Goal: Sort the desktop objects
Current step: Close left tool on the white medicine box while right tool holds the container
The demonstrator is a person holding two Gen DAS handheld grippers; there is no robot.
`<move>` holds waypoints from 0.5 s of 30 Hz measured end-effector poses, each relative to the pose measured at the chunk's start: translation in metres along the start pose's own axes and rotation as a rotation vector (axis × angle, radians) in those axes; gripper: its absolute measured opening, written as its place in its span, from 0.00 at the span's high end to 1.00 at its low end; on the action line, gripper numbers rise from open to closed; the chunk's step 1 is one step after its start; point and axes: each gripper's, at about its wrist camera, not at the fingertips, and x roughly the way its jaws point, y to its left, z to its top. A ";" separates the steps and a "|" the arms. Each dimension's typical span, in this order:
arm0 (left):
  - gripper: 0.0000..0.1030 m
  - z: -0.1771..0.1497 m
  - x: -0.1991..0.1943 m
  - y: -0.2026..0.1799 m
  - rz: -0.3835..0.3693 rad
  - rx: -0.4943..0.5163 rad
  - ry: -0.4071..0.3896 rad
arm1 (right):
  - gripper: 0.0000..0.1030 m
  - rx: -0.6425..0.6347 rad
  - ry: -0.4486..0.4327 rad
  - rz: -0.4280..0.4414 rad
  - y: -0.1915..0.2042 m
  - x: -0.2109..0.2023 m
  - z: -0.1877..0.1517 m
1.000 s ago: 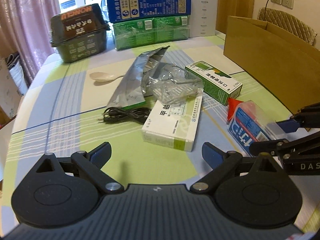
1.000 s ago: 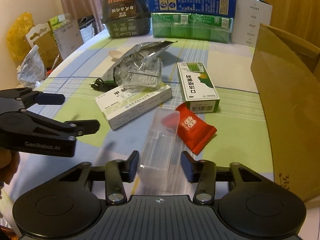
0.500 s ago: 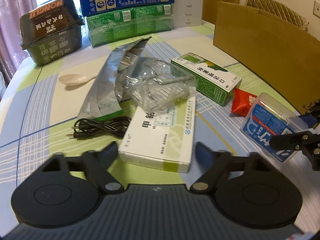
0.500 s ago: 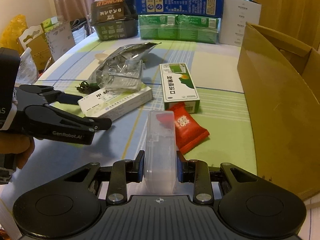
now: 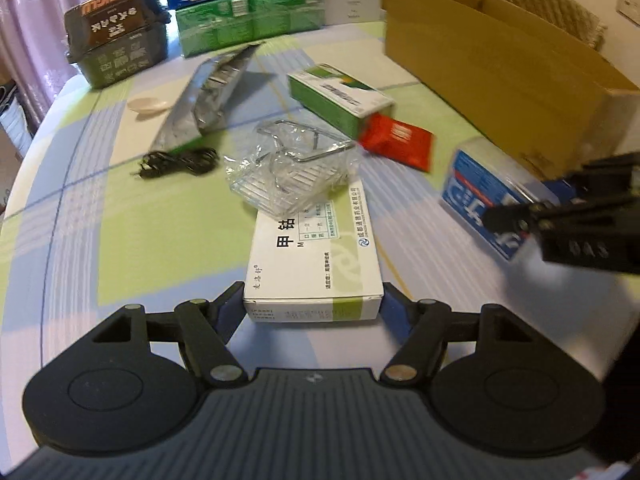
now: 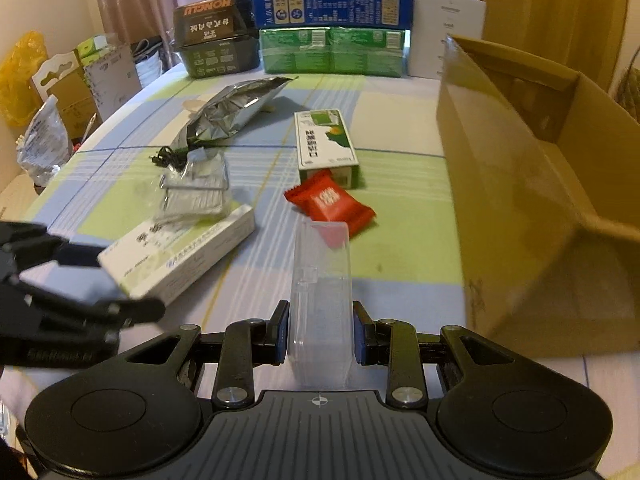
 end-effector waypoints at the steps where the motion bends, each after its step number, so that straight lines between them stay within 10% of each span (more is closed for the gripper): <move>1: 0.34 -0.003 -0.003 -0.004 -0.003 0.000 0.000 | 0.73 0.000 0.001 0.001 -0.001 -0.004 -0.004; 7: 0.25 -0.001 -0.009 -0.007 0.015 -0.018 -0.048 | 0.73 0.014 0.003 0.009 -0.003 -0.016 -0.013; 15: 0.39 0.023 0.012 0.011 0.098 -0.079 -0.075 | 0.73 0.023 0.000 0.013 -0.008 -0.010 -0.010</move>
